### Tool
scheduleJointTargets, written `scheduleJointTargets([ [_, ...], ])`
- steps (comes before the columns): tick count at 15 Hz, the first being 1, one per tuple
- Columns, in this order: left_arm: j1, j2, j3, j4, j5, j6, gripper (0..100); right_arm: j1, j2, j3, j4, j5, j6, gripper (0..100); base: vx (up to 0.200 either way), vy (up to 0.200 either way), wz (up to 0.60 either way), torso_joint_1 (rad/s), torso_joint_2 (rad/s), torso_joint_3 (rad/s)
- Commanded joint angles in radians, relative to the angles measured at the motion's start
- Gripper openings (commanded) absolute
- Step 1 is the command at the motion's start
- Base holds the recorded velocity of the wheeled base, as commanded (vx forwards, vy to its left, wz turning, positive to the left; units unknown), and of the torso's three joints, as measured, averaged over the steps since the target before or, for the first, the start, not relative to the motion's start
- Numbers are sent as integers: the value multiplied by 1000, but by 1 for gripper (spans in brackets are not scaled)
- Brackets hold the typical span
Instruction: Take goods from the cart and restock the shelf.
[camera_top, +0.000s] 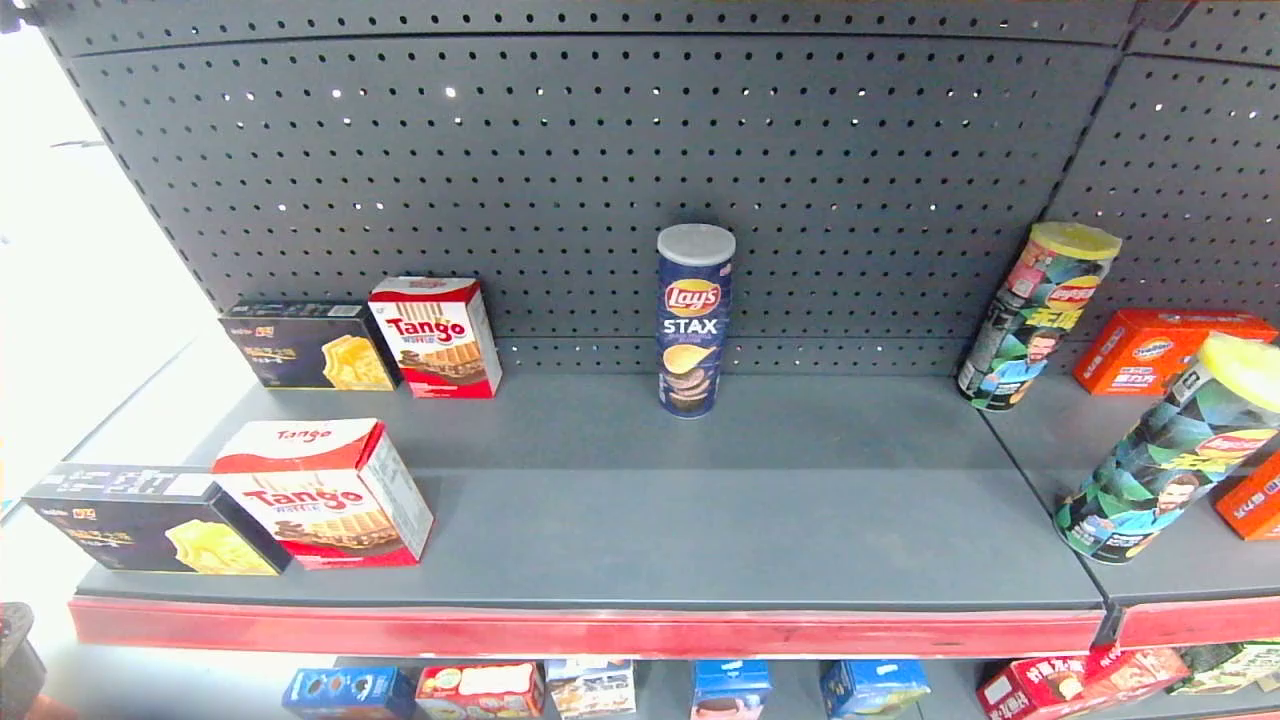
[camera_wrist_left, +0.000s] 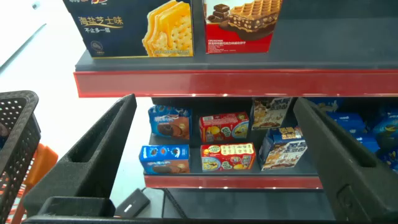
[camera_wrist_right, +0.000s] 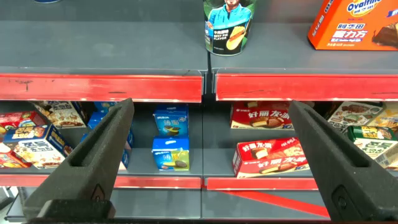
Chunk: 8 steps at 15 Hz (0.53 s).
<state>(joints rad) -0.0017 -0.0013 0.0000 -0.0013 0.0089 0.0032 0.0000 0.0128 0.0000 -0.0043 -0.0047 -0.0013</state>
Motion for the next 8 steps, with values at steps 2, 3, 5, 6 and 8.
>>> scheduleJointTargets([
  [2, 0, 1, 0, 0, 0, 0, 100, 0, 1, 0, 0, 0, 0, 100, 0, 0, 0, 0, 0, 0],
  [3, 0, 1, 0, 0, 0, 0, 100, 0, 1, 0, 0, 0, 0, 100, 0, 0, 0, 0, 0, 0],
  [5, 0, 1, 0, 0, 0, 0, 100, 0, 1, 0, 0, 0, 0, 100, 0, 0, 0, 0, 0, 0],
  [6, 0, 1, 0, 0, 0, 0, 100, 0, 1, 0, 0, 0, 0, 100, 0, 0, 0, 0, 0, 0],
  [8, 0, 1, 0, 0, 0, 0, 100, 0, 0, 0, 0, 0, 0, 100, 0, 0, 0, 0, 0, 0],
])
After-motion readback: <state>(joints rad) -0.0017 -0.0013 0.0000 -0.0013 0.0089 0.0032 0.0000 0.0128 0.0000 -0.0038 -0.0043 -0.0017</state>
